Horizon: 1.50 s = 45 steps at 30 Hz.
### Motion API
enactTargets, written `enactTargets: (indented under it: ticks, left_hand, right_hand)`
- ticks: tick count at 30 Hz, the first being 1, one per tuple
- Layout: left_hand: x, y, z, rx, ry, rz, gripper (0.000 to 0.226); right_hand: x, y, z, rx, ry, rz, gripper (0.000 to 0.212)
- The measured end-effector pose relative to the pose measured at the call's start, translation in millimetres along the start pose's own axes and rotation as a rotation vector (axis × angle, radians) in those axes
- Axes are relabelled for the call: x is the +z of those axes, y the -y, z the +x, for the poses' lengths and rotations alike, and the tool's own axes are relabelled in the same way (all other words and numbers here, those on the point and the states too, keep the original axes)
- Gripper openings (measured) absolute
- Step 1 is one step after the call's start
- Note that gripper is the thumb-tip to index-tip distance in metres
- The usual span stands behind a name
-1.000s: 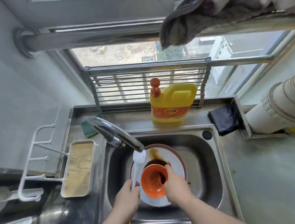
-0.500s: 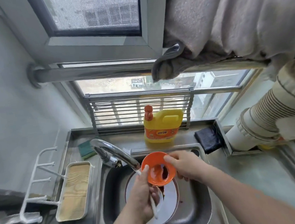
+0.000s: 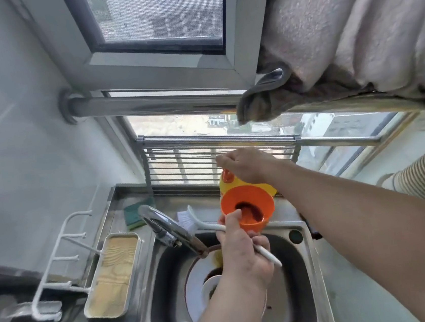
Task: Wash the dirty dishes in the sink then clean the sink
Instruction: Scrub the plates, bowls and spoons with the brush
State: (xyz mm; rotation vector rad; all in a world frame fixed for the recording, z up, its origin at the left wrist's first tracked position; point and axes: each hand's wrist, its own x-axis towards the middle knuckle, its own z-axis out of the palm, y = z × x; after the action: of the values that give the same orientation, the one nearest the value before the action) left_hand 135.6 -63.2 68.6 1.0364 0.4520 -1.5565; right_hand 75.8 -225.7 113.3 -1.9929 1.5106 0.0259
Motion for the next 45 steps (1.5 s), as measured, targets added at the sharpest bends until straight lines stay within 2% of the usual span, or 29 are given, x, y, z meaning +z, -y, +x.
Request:
enactTargets:
  ticks: [3,8,12,18,24,30,35,38,41,45]
  left_hand:
    - [13.6,-11.9,-1.8,0.106,-0.034,0.054,0.029]
    - [21.3,-34.3,-0.4,0.309,-0.078,0.151,0.016]
    - [17.7,-38.2,-4.8,0.373,-0.109,0.221,0.016]
    - [20.0,-48.3,-6.3,0.406,-0.125,0.314,0.015]
    - [16.0,-43.6,-5.1,0.395,-0.13,0.355,0.004]
    - [14.9,-40.3,-5.9,0.404,-0.122,0.375,0.007]
    - [11.5,-40.1,-4.7,0.39,-0.13,0.406,0.009]
    - [11.4,-39.4,-4.5,0.395,-0.13,0.419,0.012]
    - [11.5,-39.0,-4.2,0.405,-0.12,0.432,0.013]
    - [9.5,-39.8,-5.5,0.427,-0.112,0.437,0.013]
  right_hand:
    - [4.3,-11.9,2.1,-0.046,0.055,0.104,0.065]
    - [6.8,-19.7,9.7,-0.053,0.01,0.108,0.063]
    - [15.2,-20.7,11.1,-0.09,-0.076,-0.016,0.065]
    - [25.3,-13.0,11.9,-0.124,-0.147,-0.181,0.062]
    - [9.2,-19.7,9.3,-0.033,0.001,0.029,0.072]
    - [24.0,-13.6,9.2,-0.121,-0.133,-0.174,0.065]
    - [16.7,-17.7,9.4,-0.041,-0.05,-0.056,0.068]
    - [18.4,-15.3,6.1,-0.036,-0.083,-0.071,0.072]
    - [24.0,-12.3,4.7,-0.091,-0.136,-0.15,0.064]
    - [19.3,-16.2,6.9,-0.057,-0.083,-0.093,0.065]
